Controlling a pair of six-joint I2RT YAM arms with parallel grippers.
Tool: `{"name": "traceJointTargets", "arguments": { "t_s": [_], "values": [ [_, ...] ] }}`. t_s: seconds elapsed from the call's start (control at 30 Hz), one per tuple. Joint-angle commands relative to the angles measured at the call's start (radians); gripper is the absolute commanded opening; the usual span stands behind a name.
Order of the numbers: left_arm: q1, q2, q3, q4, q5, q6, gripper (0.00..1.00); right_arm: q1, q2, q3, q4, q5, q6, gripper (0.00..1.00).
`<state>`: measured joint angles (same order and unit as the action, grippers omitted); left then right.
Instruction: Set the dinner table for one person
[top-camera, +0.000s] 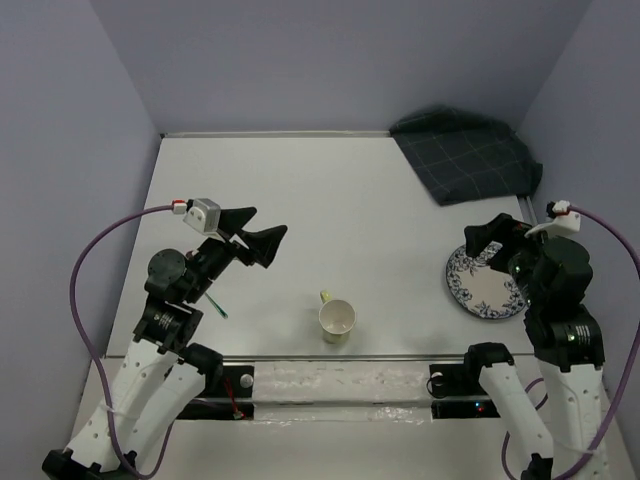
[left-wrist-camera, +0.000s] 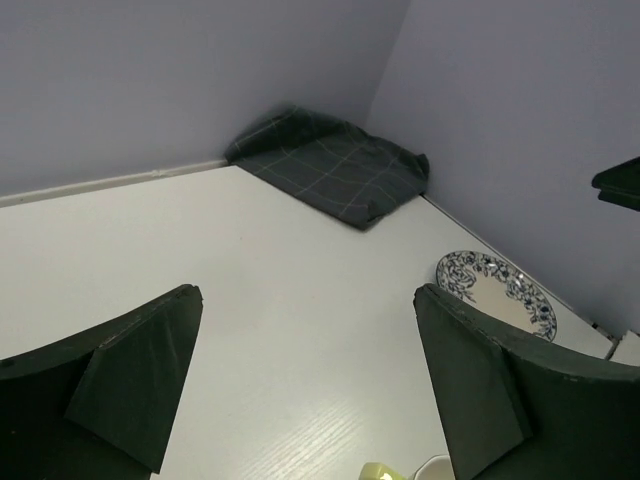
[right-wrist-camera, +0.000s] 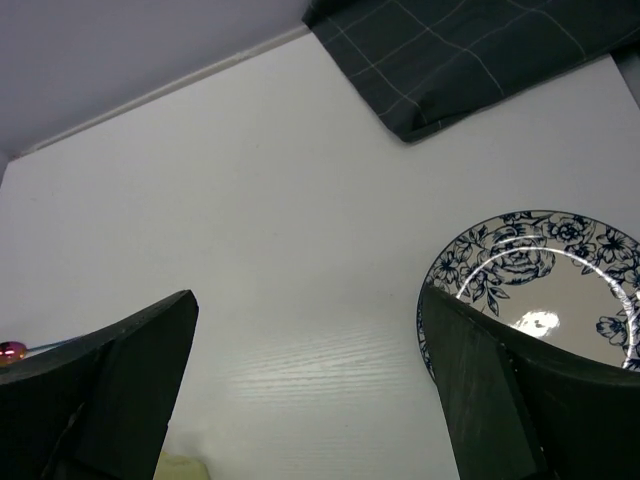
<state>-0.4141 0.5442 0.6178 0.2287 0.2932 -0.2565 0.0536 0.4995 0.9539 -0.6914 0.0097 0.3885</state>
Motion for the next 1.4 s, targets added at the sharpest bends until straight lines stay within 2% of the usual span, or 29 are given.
{"name": "traceJointTargets", "arguments": {
  "t_s": [0.0,0.13,0.2,0.23,0.27,0.3,0.33,0.37,0.4,0.47,0.53,0.57,0.6,0.67,0.7,0.73,0.83,0.9,1.03,1.17,1.23,1.27,1.33,1.37],
  "values": [
    [0.011,0.023,0.033,0.070,0.124,0.034,0.99,-0.003,0.085,0.052,0.038,-0.037,-0.019,0.98],
    [0.009,0.010,0.014,0.093,0.109,0.004,0.99,-0.003,0.190,0.011,0.157,-0.017,0.018,0.93],
    [0.009,-0.001,0.010,0.103,0.094,-0.016,0.99,-0.003,0.261,-0.006,0.272,0.035,0.035,0.84],
    [0.009,-0.003,0.005,0.104,0.071,-0.038,0.99,-0.003,0.354,-0.013,0.349,0.047,0.035,0.82],
    [0.009,-0.006,0.003,0.106,0.064,-0.043,0.99,-0.003,0.411,-0.004,0.372,0.077,0.030,0.73],
    [0.008,-0.012,-0.001,0.110,0.055,-0.059,0.99,-0.003,0.472,0.012,0.392,0.085,0.020,0.60],
    [0.006,-0.013,-0.001,0.116,0.050,-0.067,0.99,-0.003,0.604,0.064,0.406,0.094,0.012,0.49],
    [0.006,-0.015,-0.003,0.116,0.049,-0.072,0.99,-0.003,0.669,0.092,0.427,0.105,0.004,0.31],
    [0.005,-0.013,0.000,0.116,0.064,-0.075,0.99,-0.003,0.732,0.120,0.438,0.124,-0.019,0.17],
    [0.003,0.009,0.011,0.091,0.064,-0.070,0.99,-0.003,0.903,0.228,0.441,0.137,-0.046,0.09],
    [-0.002,0.031,0.036,0.051,0.044,-0.060,0.99,-0.003,0.996,0.291,0.466,0.162,-0.062,0.14],
    [-0.002,0.049,0.037,0.047,0.044,-0.061,0.99,-0.003,1.096,0.368,0.464,0.180,-0.080,0.32],
    [-0.002,0.049,0.037,0.049,0.046,-0.064,0.99,-0.003,1.097,0.409,0.461,0.176,-0.094,0.41],
    [-0.005,0.062,0.036,0.049,0.041,-0.064,0.99,-0.003,1.249,0.494,0.446,0.164,-0.106,0.55],
    [-0.006,0.065,0.037,0.046,0.034,-0.061,0.99,-0.003,1.299,0.578,0.435,0.156,-0.115,0.67],
    [-0.008,0.068,0.040,0.035,0.015,-0.059,0.99,-0.003,1.403,0.624,0.422,0.156,-0.119,0.70],
    [-0.009,0.072,0.046,0.020,-0.017,-0.046,0.99,-0.003,1.598,0.799,0.362,0.125,-0.128,0.71],
    [-0.011,0.077,0.049,0.011,-0.029,-0.041,0.99,-0.003,1.681,0.886,0.296,0.110,-0.123,0.71],
    [-0.012,0.085,0.053,0.009,-0.046,-0.035,0.99,-0.003,1.820,1.046,0.248,0.078,-0.114,0.68],
    [-0.011,0.091,0.056,0.006,-0.057,-0.032,0.99,0.021,1.899,1.105,0.221,0.062,-0.126,0.65],
    [-0.012,0.094,0.054,0.008,-0.060,-0.033,0.99,0.034,1.939,1.169,0.168,0.058,-0.141,0.55],
    [-0.012,0.092,0.054,0.009,-0.065,-0.035,0.99,0.048,1.943,1.175,0.165,0.065,-0.145,0.36],
    [-0.012,0.092,0.053,0.009,-0.072,-0.033,0.99,0.063,1.946,1.174,0.164,0.058,-0.148,0.22],
    [-0.012,0.095,0.053,0.011,-0.069,-0.032,0.96,0.081,1.947,1.172,0.162,0.049,-0.149,0.06]
  ]
}}
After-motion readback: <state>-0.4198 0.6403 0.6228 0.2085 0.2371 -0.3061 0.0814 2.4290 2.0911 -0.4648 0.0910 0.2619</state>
